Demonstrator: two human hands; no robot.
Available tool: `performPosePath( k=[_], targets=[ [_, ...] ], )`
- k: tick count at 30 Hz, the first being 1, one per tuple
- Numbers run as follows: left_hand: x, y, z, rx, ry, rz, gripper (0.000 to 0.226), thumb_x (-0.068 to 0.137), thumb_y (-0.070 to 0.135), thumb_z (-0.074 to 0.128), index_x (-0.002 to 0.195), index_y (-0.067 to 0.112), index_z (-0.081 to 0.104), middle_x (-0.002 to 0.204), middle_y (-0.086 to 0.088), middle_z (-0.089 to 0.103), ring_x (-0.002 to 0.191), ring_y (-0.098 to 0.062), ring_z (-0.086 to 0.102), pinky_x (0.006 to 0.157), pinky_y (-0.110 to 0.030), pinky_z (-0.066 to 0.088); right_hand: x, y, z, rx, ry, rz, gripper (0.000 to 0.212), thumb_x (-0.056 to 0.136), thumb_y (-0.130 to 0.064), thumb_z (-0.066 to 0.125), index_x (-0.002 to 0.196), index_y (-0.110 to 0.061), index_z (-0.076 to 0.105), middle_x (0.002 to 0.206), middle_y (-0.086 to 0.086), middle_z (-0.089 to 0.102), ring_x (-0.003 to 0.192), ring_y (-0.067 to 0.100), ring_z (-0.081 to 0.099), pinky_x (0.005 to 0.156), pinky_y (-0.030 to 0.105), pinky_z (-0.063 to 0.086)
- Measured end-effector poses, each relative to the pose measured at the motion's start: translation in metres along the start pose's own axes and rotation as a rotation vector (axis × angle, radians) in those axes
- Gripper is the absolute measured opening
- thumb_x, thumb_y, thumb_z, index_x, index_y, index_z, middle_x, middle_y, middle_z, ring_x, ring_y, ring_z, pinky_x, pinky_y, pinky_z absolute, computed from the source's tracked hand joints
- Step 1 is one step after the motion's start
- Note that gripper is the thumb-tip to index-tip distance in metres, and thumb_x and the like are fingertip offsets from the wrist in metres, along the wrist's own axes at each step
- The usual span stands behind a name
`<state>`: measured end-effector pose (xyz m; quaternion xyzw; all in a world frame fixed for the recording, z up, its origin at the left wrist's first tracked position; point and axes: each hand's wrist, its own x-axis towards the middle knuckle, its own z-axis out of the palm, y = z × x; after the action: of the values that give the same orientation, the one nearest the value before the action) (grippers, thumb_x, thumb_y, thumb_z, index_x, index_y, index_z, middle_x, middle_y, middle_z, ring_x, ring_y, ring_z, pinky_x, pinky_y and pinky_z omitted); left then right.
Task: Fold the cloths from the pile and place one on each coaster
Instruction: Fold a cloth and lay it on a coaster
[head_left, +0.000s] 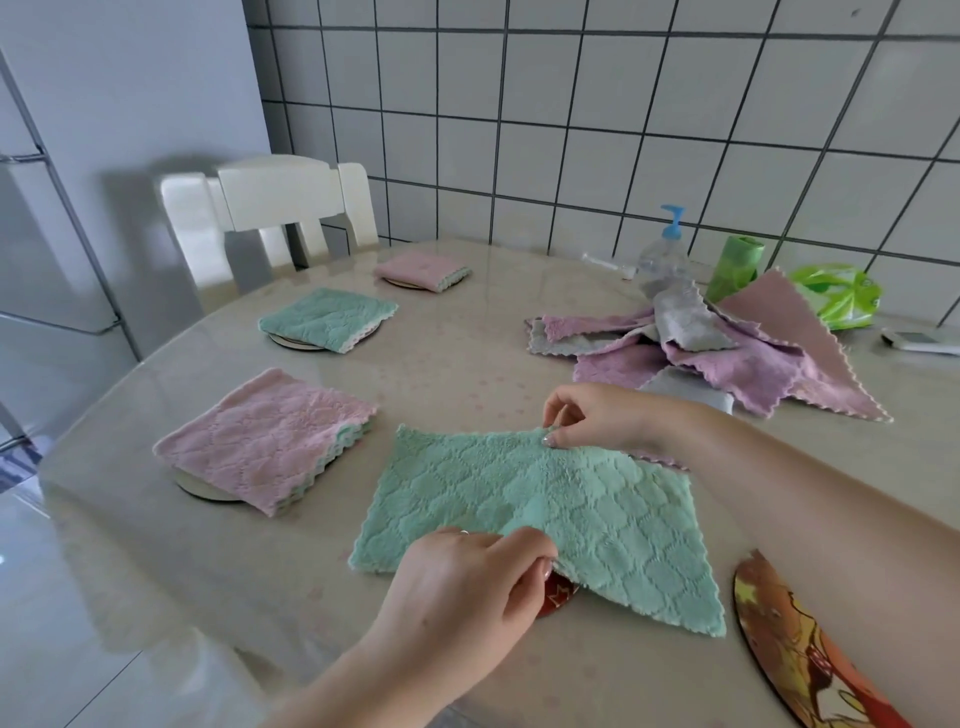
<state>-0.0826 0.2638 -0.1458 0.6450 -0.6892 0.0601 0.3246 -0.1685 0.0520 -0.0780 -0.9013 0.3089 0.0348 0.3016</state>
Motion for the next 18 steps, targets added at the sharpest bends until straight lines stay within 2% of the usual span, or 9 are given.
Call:
performPosePath(
  k=[2,5,7,9,11,13,14,16,18],
  targets=[
    [-0.003,0.0,-0.005,-0.047,0.01,-0.013,0.01,0.088,0.025,0.052,0.089,0.03,0.06,0.054,0.014,0.061,0.044,-0.008,0.052,0.038,-0.019,0.042,-0.003,-0.001,-0.008,0.064,-0.042,0.034,0.01,0.086,-0.027,0.065,0.087,-0.025,0.055,0.079,-0.009,0.057,0.068,0.007,0.049,0.061,0.022,0.035],
    [-0.007,-0.002,-0.011,-0.079,0.012,-0.108,0.014,0.089,0.033,0.044,0.096,0.035,0.056,0.06,0.014,0.064,0.048,-0.001,0.057,0.04,-0.018,0.045,-0.009,-0.004,-0.019,0.178,-0.156,0.12,0.01,0.086,-0.026,0.065,0.088,-0.021,0.057,0.085,0.002,0.052,0.058,0.011,0.037,0.05,0.021,0.027],
    [-0.008,-0.001,-0.016,-0.146,0.03,-0.207,0.016,0.089,0.037,0.042,0.099,0.038,0.054,0.064,0.013,0.064,0.049,0.0,0.055,0.044,-0.013,0.043,-0.014,-0.003,-0.024,0.25,-0.205,0.144,0.01,0.085,-0.028,0.066,0.089,-0.022,0.059,0.093,0.009,0.046,0.068,0.02,0.037,0.053,0.024,0.027],
    [-0.008,0.003,-0.022,-0.337,0.065,-0.328,0.012,0.091,0.033,0.049,0.096,0.037,0.059,0.075,0.017,0.068,0.062,0.005,0.061,0.056,-0.01,0.047,-0.02,-0.002,-0.025,0.356,-0.233,0.118,0.006,0.087,-0.024,0.064,0.093,-0.025,0.062,0.099,0.011,0.049,0.079,0.023,0.044,0.06,0.023,0.038],
    [-0.006,0.008,-0.03,-0.572,0.103,-0.485,0.008,0.089,0.032,0.057,0.089,0.033,0.065,0.073,0.017,0.068,0.062,0.004,0.062,0.061,-0.012,0.049,-0.026,0.0,-0.025,0.527,-0.269,0.062,0.014,0.091,-0.014,0.057,0.099,-0.021,0.065,0.094,0.012,0.057,0.075,0.02,0.056,0.063,0.023,0.05],
    [-0.005,0.01,-0.034,-0.812,0.149,-0.624,0.025,0.076,0.046,0.061,0.082,0.023,0.068,0.059,0.003,0.063,0.049,-0.005,0.054,0.054,-0.02,0.046,-0.033,-0.001,-0.022,0.689,-0.321,0.042,0.022,0.093,-0.005,0.049,0.102,-0.015,0.067,0.09,0.01,0.068,0.073,0.017,0.066,0.063,0.025,0.057],
    [-0.005,0.008,-0.032,-0.919,0.181,-0.701,0.034,0.068,0.048,0.064,0.08,0.016,0.066,0.056,0.0,0.058,0.046,-0.01,0.05,0.049,-0.022,0.044,-0.035,-0.001,-0.02,0.732,-0.334,0.038,0.025,0.093,-0.003,0.047,0.103,-0.013,0.068,0.096,0.01,0.07,0.077,0.018,0.068,0.068,0.026,0.058],
    [-0.003,0.006,-0.027,-1.116,0.256,-0.826,0.033,0.059,0.033,0.071,0.076,0.008,0.059,0.057,-0.003,0.052,0.043,-0.011,0.048,0.042,-0.02,0.043,-0.041,-0.001,-0.016,0.753,-0.34,0.006,0.029,0.093,-0.001,0.045,0.11,-0.012,0.066,0.11,0.013,0.068,0.091,0.021,0.067,0.078,0.028,0.057],
    [0.001,0.007,-0.027,-1.286,0.288,-0.872,0.026,0.06,0.017,0.071,0.081,0.009,0.058,0.063,-0.006,0.056,0.046,-0.01,0.054,0.04,-0.018,0.045,-0.045,-0.002,-0.011,0.792,-0.342,-0.036,0.034,0.092,0.0,0.048,0.12,-0.014,0.061,0.121,0.014,0.064,0.104,0.025,0.062,0.085,0.03,0.055]
  ],
)
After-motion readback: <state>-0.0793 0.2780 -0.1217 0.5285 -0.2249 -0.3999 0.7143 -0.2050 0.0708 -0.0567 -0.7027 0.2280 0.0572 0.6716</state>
